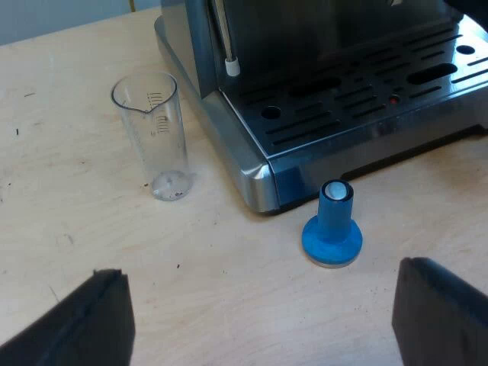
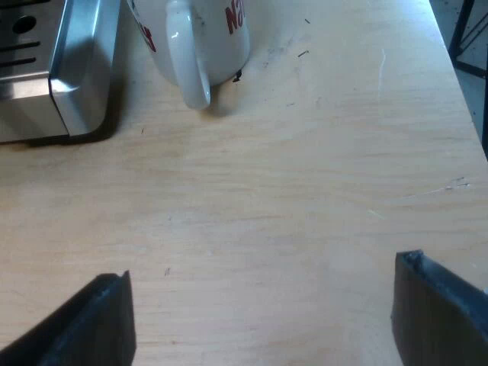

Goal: Grind coffee beans and then tamp

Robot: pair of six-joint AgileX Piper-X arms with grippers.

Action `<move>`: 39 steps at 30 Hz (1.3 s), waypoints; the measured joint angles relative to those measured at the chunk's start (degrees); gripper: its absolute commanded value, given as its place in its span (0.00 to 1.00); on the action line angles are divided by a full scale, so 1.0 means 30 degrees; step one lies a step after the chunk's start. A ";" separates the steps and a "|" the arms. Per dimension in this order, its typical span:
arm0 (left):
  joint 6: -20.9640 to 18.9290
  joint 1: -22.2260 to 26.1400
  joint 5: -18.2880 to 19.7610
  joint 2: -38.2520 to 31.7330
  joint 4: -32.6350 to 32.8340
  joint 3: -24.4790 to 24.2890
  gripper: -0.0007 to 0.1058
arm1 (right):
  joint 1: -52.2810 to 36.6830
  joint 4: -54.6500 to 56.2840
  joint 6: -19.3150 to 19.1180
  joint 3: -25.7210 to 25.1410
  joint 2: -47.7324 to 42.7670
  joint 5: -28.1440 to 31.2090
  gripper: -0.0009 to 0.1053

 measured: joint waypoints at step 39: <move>-0.0395 -0.2321 0.2158 0.2721 -0.2807 -0.0837 0.67 | 0.0483 0.0133 0.0000 -0.5288 0.4326 -0.2912 0.68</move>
